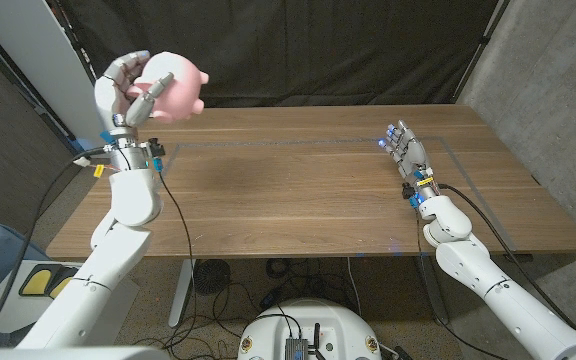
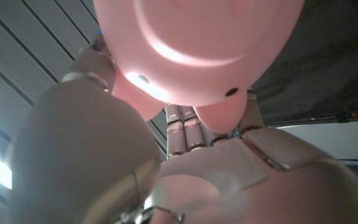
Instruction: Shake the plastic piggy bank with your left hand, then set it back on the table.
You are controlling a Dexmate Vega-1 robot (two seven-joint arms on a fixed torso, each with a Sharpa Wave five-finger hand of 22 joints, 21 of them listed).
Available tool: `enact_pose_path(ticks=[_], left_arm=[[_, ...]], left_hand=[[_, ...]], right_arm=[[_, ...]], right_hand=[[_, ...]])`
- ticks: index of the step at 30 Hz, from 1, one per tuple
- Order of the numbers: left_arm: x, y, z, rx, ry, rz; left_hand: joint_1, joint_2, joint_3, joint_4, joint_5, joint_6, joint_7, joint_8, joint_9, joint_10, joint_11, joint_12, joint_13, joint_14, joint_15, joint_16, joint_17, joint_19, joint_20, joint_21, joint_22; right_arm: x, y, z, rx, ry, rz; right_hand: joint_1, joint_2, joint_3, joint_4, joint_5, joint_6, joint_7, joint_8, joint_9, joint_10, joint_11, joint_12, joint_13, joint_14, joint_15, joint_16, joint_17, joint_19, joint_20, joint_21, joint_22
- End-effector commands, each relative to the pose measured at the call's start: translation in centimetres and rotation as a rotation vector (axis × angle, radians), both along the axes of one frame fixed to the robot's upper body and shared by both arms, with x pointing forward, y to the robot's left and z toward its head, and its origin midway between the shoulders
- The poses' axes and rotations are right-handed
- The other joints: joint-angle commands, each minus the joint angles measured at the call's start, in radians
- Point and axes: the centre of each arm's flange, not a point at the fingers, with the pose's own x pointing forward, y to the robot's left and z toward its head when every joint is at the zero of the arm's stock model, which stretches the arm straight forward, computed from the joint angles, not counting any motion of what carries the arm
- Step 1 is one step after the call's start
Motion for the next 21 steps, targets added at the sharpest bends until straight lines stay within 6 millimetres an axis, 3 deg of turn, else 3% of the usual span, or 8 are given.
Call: enact_pose_path(ticks=[1,6,11,16,21], left_arm=[[0.2,5.2,-6.4,-0.317,-0.043,-0.101],[1.3,5.6,-7.5,-0.378,-0.043,-0.147],[2.0,4.9,-6.9,-0.349,-0.026,-0.146],[2.3,3.7,-5.3,-0.266,-0.032,-0.160],[3.0,0.5,-2.0,-0.089,0.001,-0.171]], left_hand=[[0.348,0.357,0.005,0.005,0.003,0.002,-0.007,-0.006,0.002,0.005,-0.008,-0.003,0.006,0.005,-0.009,-0.004,0.004,0.107,-0.112,0.002,0.006],[0.346,0.358,0.006,0.004,0.003,0.002,-0.009,-0.008,0.001,0.006,-0.010,-0.004,0.008,0.005,-0.009,-0.005,0.004,0.107,-0.115,0.002,0.006],[0.343,0.358,0.007,0.004,0.003,0.003,-0.008,-0.009,0.001,0.005,-0.013,-0.006,0.009,0.004,-0.011,-0.007,0.004,0.107,-0.116,0.002,0.006],[0.341,0.359,0.008,0.003,0.003,0.002,-0.008,-0.010,0.002,0.004,-0.011,-0.008,0.011,0.005,-0.011,-0.008,0.004,0.108,-0.118,0.003,0.006],[0.340,0.359,0.008,0.001,0.003,0.001,-0.006,-0.011,0.003,0.007,-0.011,-0.009,0.013,0.006,-0.010,-0.008,0.005,0.108,-0.119,0.003,0.006]], right_arm=[[-0.5,0.2,-0.3,-0.011,0.017,-0.009],[-0.9,0.2,-0.6,-0.010,0.021,-0.014],[-1.3,0.0,-0.7,-0.008,0.019,-0.024],[-1.7,-0.1,-0.9,-0.005,0.019,-0.029],[-1.9,-0.1,-1.3,0.003,0.020,-0.032]], right_hand=[[0.009,0.000,-0.003,0.002,0.005,0.003,0.005,0.000,0.001,0.005,0.002,0.003,0.004,0.004,0.003,-0.005,0.002,0.013,-0.001,0.002,0.004],[0.009,0.000,-0.003,0.002,0.005,0.003,0.005,0.000,0.001,0.005,0.003,0.002,0.004,0.004,0.004,-0.005,0.002,0.014,-0.001,0.001,0.004],[0.009,0.001,-0.003,0.002,0.005,0.003,0.005,0.000,0.001,0.005,0.004,0.002,0.004,0.004,0.003,-0.006,0.003,0.014,-0.001,0.001,0.004],[0.009,0.001,-0.003,0.002,0.005,0.003,0.005,0.000,0.001,0.006,0.002,0.002,0.004,0.004,0.003,-0.006,0.003,0.015,-0.001,0.001,0.004],[0.009,0.001,-0.004,0.002,0.005,0.003,0.006,0.000,0.001,0.006,0.002,0.002,0.004,0.004,0.004,-0.006,0.003,0.016,0.000,0.001,0.005]])
